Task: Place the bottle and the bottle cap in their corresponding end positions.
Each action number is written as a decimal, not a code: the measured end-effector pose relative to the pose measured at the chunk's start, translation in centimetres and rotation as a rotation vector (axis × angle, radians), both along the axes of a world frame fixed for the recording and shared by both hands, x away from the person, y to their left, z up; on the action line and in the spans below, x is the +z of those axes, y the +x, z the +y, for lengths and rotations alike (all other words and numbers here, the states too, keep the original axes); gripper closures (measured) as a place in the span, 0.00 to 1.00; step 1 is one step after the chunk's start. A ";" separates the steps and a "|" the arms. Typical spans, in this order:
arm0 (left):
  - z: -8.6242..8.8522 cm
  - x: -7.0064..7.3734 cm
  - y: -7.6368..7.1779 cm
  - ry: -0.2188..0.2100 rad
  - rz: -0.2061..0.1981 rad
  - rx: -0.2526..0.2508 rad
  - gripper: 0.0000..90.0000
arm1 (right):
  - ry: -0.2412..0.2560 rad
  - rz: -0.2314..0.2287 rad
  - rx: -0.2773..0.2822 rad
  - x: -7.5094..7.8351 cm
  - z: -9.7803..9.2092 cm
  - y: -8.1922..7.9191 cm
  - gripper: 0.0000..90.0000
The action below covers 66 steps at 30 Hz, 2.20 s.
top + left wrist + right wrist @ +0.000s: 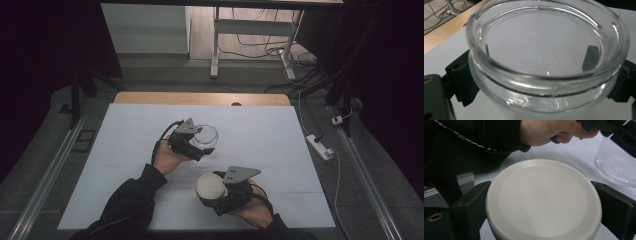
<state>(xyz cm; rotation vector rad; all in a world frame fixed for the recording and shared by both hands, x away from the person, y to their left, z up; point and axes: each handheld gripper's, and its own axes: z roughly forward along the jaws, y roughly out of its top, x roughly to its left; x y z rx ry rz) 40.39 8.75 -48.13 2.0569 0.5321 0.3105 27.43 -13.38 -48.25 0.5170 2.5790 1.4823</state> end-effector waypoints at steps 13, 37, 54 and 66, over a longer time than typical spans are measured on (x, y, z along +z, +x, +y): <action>0.0 -1.2 1.3 0.005 0.000 0.043 0.08 | -0.055 0.003 0.014 -2.5 1.6 0.8 0.08; -0.3 -2.9 2.5 0.022 -0.008 0.080 0.08 | -0.167 0.020 -0.050 -5.5 2.5 3.4 0.08; -0.2 -3.3 2.9 0.040 0.037 0.086 0.07 | -0.271 0.013 -0.080 -5.9 3.4 3.5 0.07; -0.4 -3.0 2.9 0.055 0.068 0.094 0.04 | -0.250 0.042 -0.069 -5.8 3.2 3.6 0.02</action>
